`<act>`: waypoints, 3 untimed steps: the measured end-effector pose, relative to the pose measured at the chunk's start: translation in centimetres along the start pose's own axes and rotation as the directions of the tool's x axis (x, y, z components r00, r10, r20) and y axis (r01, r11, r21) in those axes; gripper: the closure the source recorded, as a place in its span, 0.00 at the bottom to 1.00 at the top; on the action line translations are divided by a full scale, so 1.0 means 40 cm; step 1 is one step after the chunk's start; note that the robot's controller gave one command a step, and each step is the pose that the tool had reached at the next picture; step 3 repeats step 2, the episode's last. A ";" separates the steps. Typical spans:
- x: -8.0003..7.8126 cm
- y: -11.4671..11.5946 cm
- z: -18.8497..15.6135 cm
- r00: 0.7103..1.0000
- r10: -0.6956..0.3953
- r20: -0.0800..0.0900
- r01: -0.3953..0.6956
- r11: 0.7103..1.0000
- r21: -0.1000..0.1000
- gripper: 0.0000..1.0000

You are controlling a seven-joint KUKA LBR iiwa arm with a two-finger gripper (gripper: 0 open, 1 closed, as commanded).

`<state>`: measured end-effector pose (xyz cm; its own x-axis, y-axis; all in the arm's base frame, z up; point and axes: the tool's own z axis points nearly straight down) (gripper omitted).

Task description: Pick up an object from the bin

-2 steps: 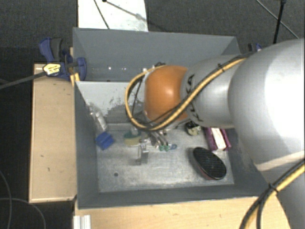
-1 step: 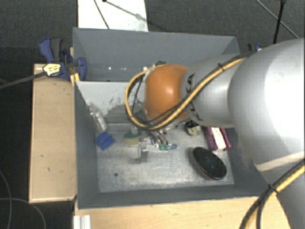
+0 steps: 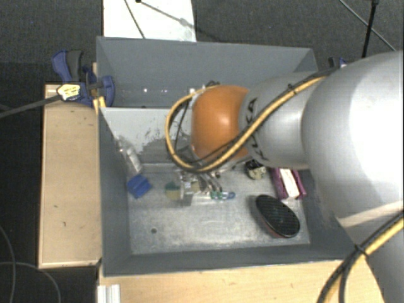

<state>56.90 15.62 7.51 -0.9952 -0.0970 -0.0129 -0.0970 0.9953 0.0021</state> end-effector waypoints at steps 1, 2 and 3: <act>-0.006 0.001 -0.120 1.000 0.007 -0.006 -0.007 1.000 0.000 1.00; -0.013 0.002 -0.284 1.000 0.012 -0.004 -0.012 1.000 0.000 1.00; -0.013 0.002 -0.284 1.000 0.012 -0.004 -0.012 1.000 0.000 1.00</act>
Offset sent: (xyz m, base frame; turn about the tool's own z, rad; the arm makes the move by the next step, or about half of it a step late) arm 0.0000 0.0000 0.0446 0.0000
